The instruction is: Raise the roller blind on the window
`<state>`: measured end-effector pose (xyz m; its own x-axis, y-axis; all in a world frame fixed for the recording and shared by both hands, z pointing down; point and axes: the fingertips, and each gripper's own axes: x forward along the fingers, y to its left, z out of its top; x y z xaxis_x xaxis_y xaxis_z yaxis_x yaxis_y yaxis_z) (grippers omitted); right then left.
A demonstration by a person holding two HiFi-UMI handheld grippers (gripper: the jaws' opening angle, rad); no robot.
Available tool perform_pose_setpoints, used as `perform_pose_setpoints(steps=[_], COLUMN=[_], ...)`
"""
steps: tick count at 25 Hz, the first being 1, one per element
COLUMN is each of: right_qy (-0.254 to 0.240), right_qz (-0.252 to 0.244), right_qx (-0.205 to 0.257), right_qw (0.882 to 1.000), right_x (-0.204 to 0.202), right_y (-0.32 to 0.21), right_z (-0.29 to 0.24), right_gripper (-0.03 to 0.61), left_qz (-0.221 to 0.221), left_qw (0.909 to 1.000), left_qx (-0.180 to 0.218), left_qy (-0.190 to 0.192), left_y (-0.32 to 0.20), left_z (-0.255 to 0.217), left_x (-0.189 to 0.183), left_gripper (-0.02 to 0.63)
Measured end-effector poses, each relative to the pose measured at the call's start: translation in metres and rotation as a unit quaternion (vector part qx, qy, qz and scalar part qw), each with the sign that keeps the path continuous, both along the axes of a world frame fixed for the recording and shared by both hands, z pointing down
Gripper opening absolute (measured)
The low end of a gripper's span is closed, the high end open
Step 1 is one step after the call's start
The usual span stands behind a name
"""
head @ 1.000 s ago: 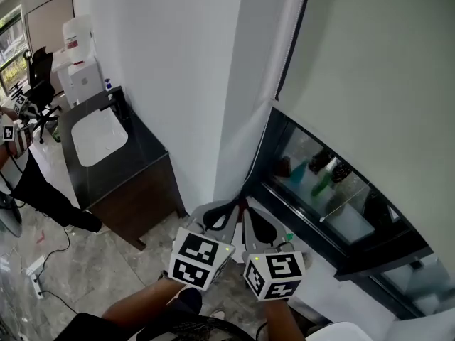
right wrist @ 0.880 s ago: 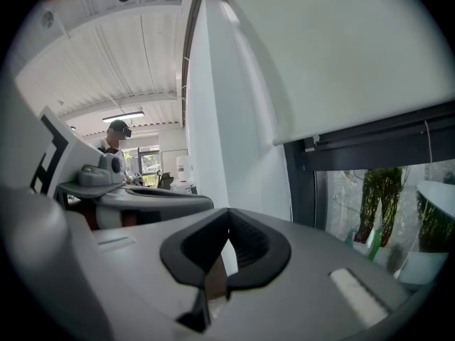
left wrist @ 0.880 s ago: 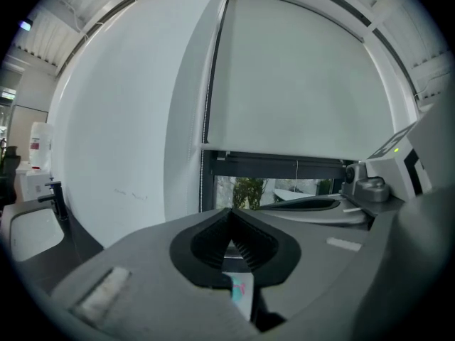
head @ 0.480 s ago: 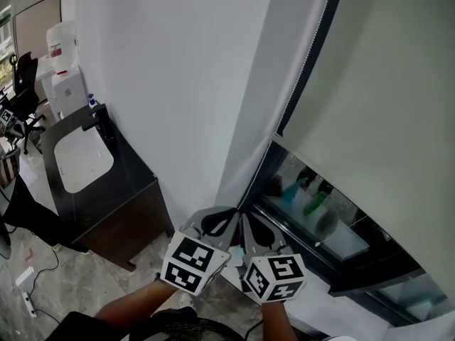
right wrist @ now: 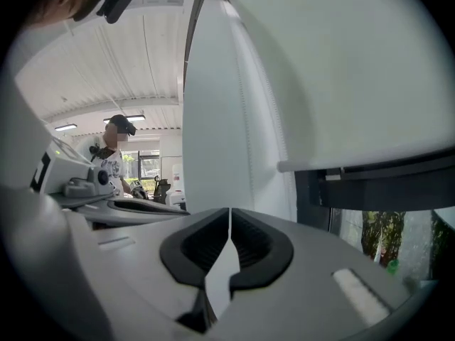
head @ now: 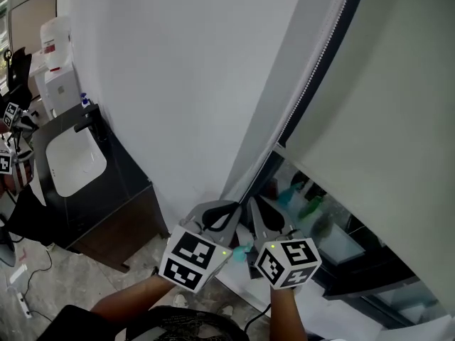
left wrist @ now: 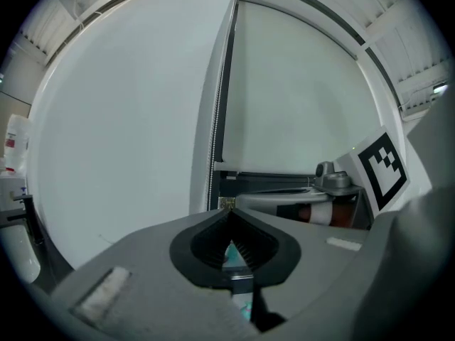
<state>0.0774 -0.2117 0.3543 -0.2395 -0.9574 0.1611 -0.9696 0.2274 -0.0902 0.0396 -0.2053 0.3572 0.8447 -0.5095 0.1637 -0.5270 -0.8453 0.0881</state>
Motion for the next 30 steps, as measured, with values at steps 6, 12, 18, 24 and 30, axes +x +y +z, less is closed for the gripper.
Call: perform_pose_setpoints(steps=[6,12,18,24,30], right_qy=[0.014,0.028,0.028,0.015,0.003], right_qz=[-0.036,-0.089,-0.162,-0.206,-0.241], right_qx=[0.008,0.022,0.043,0.048,0.045], right_qw=[0.999,0.995,0.985,0.977,0.969], right_x=[0.010,0.012,0.005,0.002,-0.004], right_y=[-0.023,-0.046,-0.061,-0.069,-0.067], right_z=[-0.009,-0.022,-0.043,-0.045,-0.042], right_gripper=[0.008,0.025,0.071,0.065,0.020], left_qz=[-0.024,-0.059,-0.096,-0.126,-0.138], left_qw=[0.9997,0.9982,0.9952,0.9917,0.9897], left_qx=[0.000,0.003,-0.001,0.016,0.015], left_qy=[0.000,0.008,0.016,0.019,0.033], left_y=[-0.011,-0.018,-0.018,-0.020,-0.017], left_z=[0.001,-0.004,-0.010,-0.019,-0.030], left_x=[0.010,0.015,0.012,0.001,-0.008], left_gripper=[0.000,0.000,0.000,0.000,0.000])
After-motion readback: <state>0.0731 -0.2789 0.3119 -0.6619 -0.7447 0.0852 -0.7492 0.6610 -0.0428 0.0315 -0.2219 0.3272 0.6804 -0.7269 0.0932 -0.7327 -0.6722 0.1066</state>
